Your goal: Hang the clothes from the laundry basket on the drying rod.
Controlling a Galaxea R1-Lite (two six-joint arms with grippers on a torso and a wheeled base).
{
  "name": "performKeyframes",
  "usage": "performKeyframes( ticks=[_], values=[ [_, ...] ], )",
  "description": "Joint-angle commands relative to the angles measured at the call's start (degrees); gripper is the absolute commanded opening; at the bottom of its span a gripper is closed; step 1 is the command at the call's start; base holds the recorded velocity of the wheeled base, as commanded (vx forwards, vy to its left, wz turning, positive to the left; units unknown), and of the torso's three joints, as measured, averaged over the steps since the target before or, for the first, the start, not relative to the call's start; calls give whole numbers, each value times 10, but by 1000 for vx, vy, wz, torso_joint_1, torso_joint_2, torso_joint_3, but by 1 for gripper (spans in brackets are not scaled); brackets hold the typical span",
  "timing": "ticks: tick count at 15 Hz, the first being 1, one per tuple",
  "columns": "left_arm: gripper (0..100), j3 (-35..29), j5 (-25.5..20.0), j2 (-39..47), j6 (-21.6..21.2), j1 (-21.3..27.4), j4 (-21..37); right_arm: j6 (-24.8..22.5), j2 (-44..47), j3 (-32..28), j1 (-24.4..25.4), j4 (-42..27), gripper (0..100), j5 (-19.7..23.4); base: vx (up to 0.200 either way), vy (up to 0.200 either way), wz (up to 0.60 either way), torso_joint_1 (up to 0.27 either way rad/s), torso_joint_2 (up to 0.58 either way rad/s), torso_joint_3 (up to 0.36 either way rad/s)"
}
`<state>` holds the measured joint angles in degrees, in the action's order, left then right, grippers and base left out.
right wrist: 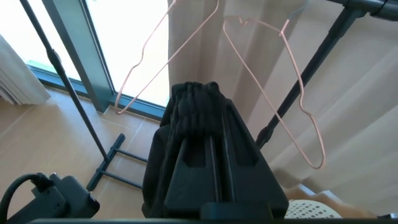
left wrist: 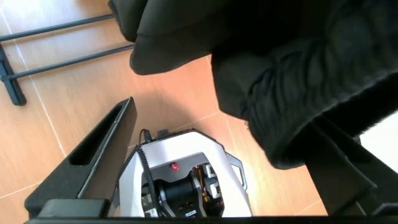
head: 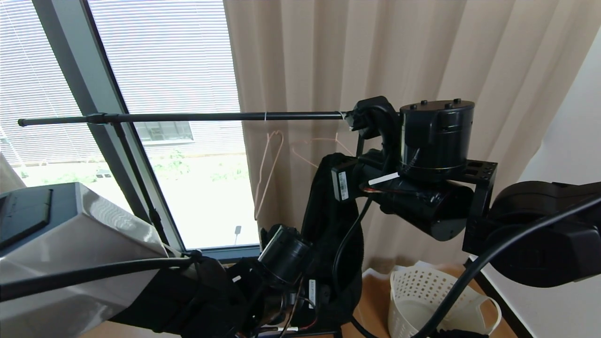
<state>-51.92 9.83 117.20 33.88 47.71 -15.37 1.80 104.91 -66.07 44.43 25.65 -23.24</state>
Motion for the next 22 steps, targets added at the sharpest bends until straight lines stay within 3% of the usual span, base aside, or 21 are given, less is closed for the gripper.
performKeyframes(
  ticks=[1, 2, 3, 9, 12, 14, 17, 19, 22],
  values=[
    [100, 8, 0, 7, 0, 6, 0, 0, -1, -2, -2, 0, 0, -1, 0, 0, 0, 0, 0, 0],
    [100, 9, 1, 7, 0, 11, 0, 0, 0, -3, -5, 0, 0, -8, 0, 0, 0, 0, 0, 0],
    [0, 10, 5, 7, 0, 13, 0, 0, 0, -3, -9, 1, 0, -14, 0, 0, 0, 0, 0, 0],
    [0, 29, 20, -71, -27, 5, 1, -2, 0, -10, -42, 0, 0, -54, 0, 0, 0, 0, 0, 0],
    [0, 24, 19, -130, -61, -44, 1, -3, -2, -17, -57, -5, 0, -90, 0, 0, 0, 0, 0, 0],
    [0, 16, 19, -152, -92, -70, 1, -9, -9, -15, -59, -9, 0, -105, 0, 0, 0, 0, 0, 0],
    [0, -19, 18, -174, -176, -121, 6, -59, -47, 24, -66, -73, 0, -131, 0, 0, 0, 0, 0, 0],
    [0, -39, 21, -174, -213, -141, 14, -65, -62, 35, -66, -95, 0, -156, 0, 0, 0, 0, 0, 0],
    [0, -82, 21, -173, -243, -153, 72, -65, -87, 54, -64, -139, 0, -172, 0, 0, 0, 0, 0, 0]
  ],
)
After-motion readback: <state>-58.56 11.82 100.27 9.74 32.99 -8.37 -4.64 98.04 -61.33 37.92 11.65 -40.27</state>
